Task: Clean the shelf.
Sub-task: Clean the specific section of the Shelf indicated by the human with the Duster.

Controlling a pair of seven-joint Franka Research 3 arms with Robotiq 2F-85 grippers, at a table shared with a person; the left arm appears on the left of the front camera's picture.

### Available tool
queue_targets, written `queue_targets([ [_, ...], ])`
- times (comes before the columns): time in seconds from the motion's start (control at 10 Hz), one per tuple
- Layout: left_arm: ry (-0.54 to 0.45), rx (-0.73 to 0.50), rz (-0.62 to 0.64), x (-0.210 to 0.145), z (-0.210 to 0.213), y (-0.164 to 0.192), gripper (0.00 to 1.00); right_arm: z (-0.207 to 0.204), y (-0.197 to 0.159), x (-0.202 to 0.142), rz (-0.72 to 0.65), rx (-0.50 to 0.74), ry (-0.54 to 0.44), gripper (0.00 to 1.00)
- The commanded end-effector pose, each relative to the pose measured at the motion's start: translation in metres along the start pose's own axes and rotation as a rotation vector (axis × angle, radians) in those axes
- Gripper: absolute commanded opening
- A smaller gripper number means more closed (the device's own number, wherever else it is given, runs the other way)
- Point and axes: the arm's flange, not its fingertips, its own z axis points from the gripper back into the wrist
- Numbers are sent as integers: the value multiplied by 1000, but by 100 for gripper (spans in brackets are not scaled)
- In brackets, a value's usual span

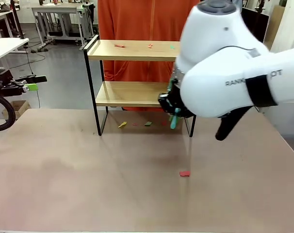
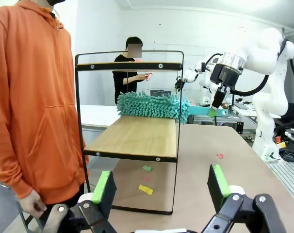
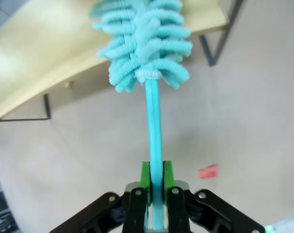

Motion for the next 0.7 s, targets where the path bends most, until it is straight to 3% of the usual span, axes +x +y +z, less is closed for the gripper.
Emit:
queue_targets([
  [0.0,10,2,-6,3,-1,-3,100,12,-32,2,7,4,16,13],
  [0.1,10,2,-6,3,-1,-3,100,19,-37,1,19,2,-12,13],
  [0.2,10,2,-6,3,-1,-3,100,5,-16,4,-8,-2,-2,13],
  [0.6,10,2,-6,3,-1,-3,100,8,-22,0,9,-13,-15,13],
])
